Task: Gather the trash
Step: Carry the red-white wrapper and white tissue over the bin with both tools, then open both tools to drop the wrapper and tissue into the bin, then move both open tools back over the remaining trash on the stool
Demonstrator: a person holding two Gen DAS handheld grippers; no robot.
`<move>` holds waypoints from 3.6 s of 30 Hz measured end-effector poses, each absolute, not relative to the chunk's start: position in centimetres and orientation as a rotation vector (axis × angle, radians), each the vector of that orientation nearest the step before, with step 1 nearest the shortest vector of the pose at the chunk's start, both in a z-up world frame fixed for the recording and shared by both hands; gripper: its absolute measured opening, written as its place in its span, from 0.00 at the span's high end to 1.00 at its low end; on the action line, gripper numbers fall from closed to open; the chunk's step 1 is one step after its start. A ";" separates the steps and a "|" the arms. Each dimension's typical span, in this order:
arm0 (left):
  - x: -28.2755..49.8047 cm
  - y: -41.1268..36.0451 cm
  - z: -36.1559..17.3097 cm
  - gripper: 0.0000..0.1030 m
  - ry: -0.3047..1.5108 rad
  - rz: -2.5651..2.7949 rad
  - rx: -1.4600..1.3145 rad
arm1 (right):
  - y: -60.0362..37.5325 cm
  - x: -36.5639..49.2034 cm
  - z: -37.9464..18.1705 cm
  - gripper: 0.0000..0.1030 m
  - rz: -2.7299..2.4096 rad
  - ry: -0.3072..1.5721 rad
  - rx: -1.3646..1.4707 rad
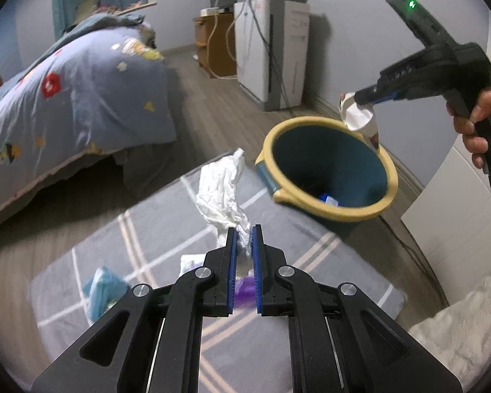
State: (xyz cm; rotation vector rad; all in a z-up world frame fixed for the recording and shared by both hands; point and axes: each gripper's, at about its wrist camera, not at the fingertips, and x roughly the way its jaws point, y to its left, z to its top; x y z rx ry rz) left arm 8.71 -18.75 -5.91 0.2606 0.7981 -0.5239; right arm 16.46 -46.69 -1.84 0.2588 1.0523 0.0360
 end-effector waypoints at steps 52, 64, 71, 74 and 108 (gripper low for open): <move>15.0 -25.7 -7.8 0.09 0.820 -0.509 0.268 | -50.0 18.2 -5.1 0.06 -0.093 1.082 0.169; 13.4 -12.1 -3.2 0.08 0.815 -0.299 0.218 | -45.7 17.6 -3.1 0.06 -0.032 1.051 0.144; 11.4 -5.0 -2.0 0.07 0.835 -0.181 0.204 | -41.4 17.4 -1.9 0.06 0.032 1.026 0.076; 10.5 -2.9 -2.1 0.07 0.842 -0.150 0.171 | -39.5 17.4 -1.7 0.06 0.052 1.025 0.046; 8.8 1.9 -10.9 0.06 1.010 -0.219 0.135 | -20.3 15.3 -8.0 0.06 0.285 1.140 -0.356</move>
